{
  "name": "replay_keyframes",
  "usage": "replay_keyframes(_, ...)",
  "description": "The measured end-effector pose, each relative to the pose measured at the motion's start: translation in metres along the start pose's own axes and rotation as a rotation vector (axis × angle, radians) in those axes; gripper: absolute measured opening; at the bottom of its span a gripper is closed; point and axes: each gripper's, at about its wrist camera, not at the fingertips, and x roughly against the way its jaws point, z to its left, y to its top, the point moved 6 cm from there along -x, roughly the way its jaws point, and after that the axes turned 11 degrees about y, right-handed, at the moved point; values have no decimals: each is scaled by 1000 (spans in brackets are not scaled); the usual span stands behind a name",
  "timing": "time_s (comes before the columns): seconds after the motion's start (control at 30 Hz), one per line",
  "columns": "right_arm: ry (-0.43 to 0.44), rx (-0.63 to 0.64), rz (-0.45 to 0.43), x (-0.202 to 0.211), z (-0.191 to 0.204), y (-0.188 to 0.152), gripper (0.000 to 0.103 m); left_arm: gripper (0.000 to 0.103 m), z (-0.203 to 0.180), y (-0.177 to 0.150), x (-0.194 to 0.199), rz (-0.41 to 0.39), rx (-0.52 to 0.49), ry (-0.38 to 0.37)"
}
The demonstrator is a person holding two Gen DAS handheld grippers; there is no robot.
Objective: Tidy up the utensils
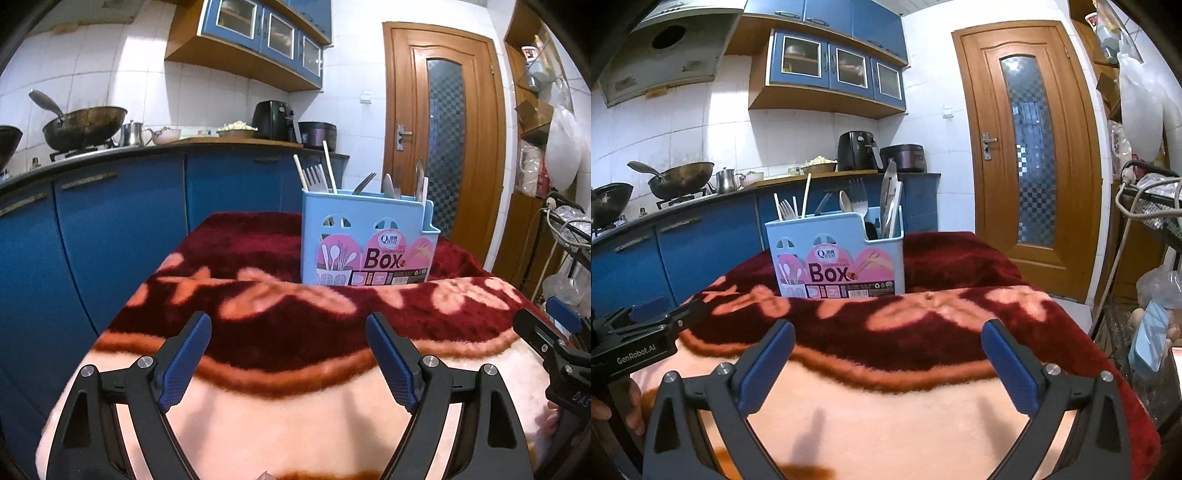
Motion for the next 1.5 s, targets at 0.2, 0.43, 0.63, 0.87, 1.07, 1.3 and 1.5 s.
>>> replay_keyframes(0.2,4,5,-15,2,0,0,103,86,0,0,1,-3,4,2)
replay_keyframes(0.43,-1,21,-15,2,3,-1,103,86,1,0,2,-16,2,12)
replay_keyframes(0.63,-1,23,-14,2,3,-1,103,86,2,0,1,-13,6,13)
replay_keyframes(0.87,-1,21,-15,2,3,-1,103,86,2,0,1,-13,6,12)
replay_keyframes(1.07,-1,22,-15,3,3,-1,103,86,3,0,1,-13,7,12)
replay_keyframes(1.3,-1,24,-14,3,3,-1,103,87,3,0,1,-13,7,12)
replay_keyframes(1.5,0,22,-14,3,3,-1,103,87,3,0,1,-12,7,12)
